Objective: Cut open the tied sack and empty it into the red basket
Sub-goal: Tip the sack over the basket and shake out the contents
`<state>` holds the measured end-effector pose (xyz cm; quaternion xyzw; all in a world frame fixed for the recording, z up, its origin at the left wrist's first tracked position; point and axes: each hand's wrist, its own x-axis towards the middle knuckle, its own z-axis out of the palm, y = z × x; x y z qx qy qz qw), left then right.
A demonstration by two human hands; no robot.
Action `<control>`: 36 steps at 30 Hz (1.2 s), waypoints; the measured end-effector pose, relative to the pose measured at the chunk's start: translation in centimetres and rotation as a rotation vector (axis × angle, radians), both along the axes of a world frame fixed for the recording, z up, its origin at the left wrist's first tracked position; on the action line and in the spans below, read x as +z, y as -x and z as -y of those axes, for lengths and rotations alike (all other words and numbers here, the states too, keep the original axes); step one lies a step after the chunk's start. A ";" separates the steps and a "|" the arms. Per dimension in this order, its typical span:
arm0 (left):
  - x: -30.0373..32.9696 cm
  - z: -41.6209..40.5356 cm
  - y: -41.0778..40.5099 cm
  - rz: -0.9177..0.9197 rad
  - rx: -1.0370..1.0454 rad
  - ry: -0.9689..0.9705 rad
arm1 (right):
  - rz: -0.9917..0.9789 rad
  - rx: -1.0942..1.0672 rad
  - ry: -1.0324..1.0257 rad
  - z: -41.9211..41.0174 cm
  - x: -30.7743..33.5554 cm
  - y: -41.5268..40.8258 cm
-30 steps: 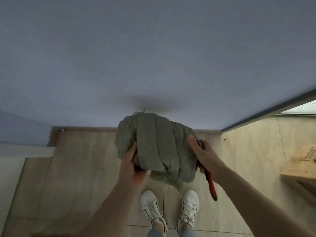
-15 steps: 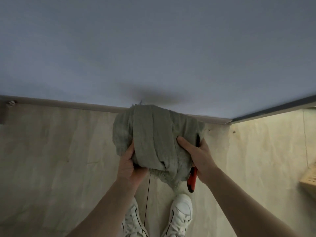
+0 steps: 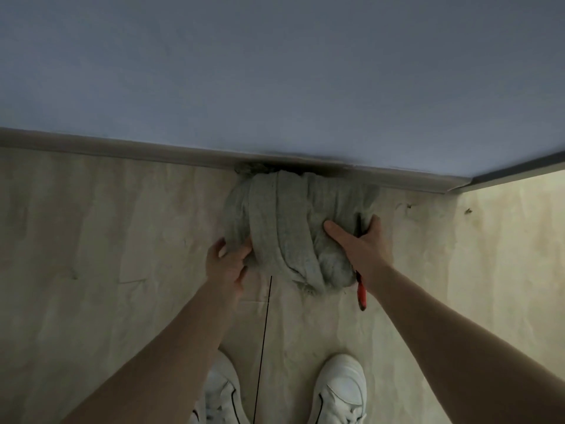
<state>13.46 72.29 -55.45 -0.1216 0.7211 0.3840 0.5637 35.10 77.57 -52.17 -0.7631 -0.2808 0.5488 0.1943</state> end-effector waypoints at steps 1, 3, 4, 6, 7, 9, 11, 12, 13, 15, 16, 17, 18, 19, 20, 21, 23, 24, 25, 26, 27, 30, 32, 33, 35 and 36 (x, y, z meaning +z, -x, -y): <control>0.1 0.3 0.2 -0.085 0.010 -0.007 | 0.050 0.017 0.008 -0.1 -0.4 -0.1; 1.3 0.6 0.1 -0.231 -0.036 -0.096 | 0.109 0.005 0.008 -0.3 -0.9 -0.3; 2.2 1.0 -0.2 -0.305 -0.121 -0.148 | 0.135 -0.003 0.006 -0.4 -0.7 -0.4; 3.8 1.8 -0.8 -0.495 -0.450 -0.288 | 0.200 0.017 0.002 -0.4 0.5 -0.6; 4.4 2.3 -1.2 -0.625 -0.683 -0.384 | 0.232 0.025 -0.020 -0.2 1.3 -0.8; 4.4 2.7 -1.7 -0.876 -1.145 -0.538 | 0.307 0.025 -0.101 0.5 2.7 -0.9; 3.4 2.9 -2.2 -1.040 -1.457 -0.574 | 0.378 -0.001 -0.163 1.5 3.9 -0.7; 2.9 2.9 -2.6 -1.062 -1.552 -0.558 | 0.399 -0.014 -0.176 2.2 4.0 -0.5; 2.5 2.9 -2.8 -1.054 -1.624 -0.531 | 0.400 -0.016 -0.177 2.7 4.0 -0.2; 1.4 3.2 -2.8 -1.037 -1.739 -0.482 | 0.352 0.018 -0.147 3.7 3.3 0.6; 0.9 3.2 -2.7 -1.031 -1.779 -0.461 | 0.318 0.040 -0.123 4.0 2.7 0.9; 0.3 3.1 -2.6 -1.016 -1.805 -0.438 | 0.287 0.049 -0.102 3.9 2.2 1.1; -0.1 2.7 -2.5 -0.991 -1.821 -0.416 | 0.262 0.043 -0.089 3.6 1.6 1.2; -0.4 2.2 -2.5 -0.968 -1.837 -0.397 | 0.242 0.036 -0.081 3.2 1.1 1.3; -0.8 1.6 -2.5 -0.957 -1.854 -0.379 | 0.228 0.036 -0.075 2.7 0.6 1.4; -1.0 1.1 -2.5 -0.942 -1.883 -0.350 | 0.218 0.049 -0.065 2.2 0.0 1.5; -1.4 0.1 -2.5 -0.884 -1.941 -0.269 | 0.204 0.093 -0.030 1.6 -1.1 1.6; -1.6 -0.5 -2.6 -0.858 -1.955 -0.243 | 0.197 0.108 -0.009 1.3 -1.6 1.6; -1.7 -1.0 -2.7 -0.835 -1.963 -0.229 | 0.189 0.116 0.014 1.0 -2.1 1.5; -1.8 -1.5 -2.8 -0.809 -1.967 -0.223 | 0.180 0.121 0.032 0.7 -2.4 1.4; -1.8 -1.9 -2.9 -0.782 -1.968 -0.218 | 0.170 0.129 0.046 0.4 -2.6 1.2; -1.1 -2.7 -2.8 -0.695 -1.969 -0.192 | 0.152 0.146 0.072 0.0 -2.3 0.8; 0.0 -3.0 -2.4 -0.654 -1.929 -0.194 | 0.141 0.104 0.085 -0.1 -1.3 0.6; 0.8 -3.0 -2.2 -0.644 -1.903 -0.204 | 0.140 0.080 0.088 -0.1 -0.7 0.6; 2.5 -2.9 -1.8 -0.620 -1.860 -0.227 | 0.145 0.055 0.083 -0.3 0.9 0.7; 3.3 -2.7 -1.8 -0.604 -1.846 -0.232 | 0.153 0.047 0.079 -0.3 1.7 0.7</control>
